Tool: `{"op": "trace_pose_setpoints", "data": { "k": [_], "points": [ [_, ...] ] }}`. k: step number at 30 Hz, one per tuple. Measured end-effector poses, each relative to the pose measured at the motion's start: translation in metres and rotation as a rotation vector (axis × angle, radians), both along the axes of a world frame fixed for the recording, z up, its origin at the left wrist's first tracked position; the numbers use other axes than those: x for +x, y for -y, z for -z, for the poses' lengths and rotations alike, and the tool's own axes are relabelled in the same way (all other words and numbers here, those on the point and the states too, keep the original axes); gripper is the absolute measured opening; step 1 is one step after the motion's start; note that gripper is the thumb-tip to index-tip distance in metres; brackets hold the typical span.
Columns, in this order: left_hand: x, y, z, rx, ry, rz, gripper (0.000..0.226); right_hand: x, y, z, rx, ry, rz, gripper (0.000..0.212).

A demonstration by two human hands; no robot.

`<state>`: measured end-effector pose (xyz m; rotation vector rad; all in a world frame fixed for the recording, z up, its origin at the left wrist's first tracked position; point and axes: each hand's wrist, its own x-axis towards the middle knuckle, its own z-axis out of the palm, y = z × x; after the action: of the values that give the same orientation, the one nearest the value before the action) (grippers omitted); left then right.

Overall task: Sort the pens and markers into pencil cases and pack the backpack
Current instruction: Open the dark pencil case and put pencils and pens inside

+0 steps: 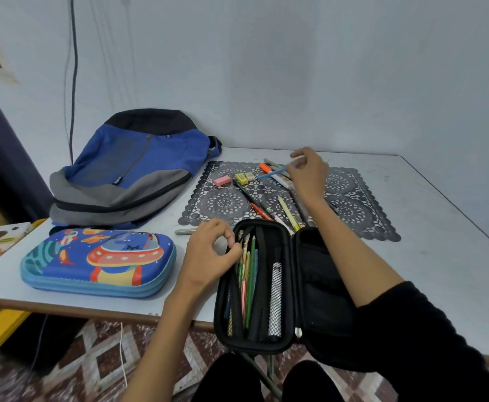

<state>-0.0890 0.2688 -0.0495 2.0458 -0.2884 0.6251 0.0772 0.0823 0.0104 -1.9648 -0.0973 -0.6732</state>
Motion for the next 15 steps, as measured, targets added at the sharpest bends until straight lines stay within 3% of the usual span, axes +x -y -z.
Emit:
{"op": "trace_pose_setpoints", "data": {
  "k": [4,9,11,15],
  "points": [
    [-0.002,0.002,0.001,0.014,0.016,-0.022,0.019,-0.008,0.003,-0.025,0.38,0.086,-0.102,0.021],
    [-0.004,0.001,0.0,-0.012,-0.007,0.002,0.018,-0.026,0.012,-0.045,0.589,-0.109,-0.368,0.015],
    [-0.004,0.001,0.0,-0.014,-0.009,0.006,0.018,-0.036,0.014,-0.046,0.56,-0.28,-0.517,0.013],
    [-0.004,0.002,0.0,-0.018,-0.016,0.012,0.018,-0.057,0.006,-0.033,0.298,-0.556,-0.701,0.014]
  ]
}}
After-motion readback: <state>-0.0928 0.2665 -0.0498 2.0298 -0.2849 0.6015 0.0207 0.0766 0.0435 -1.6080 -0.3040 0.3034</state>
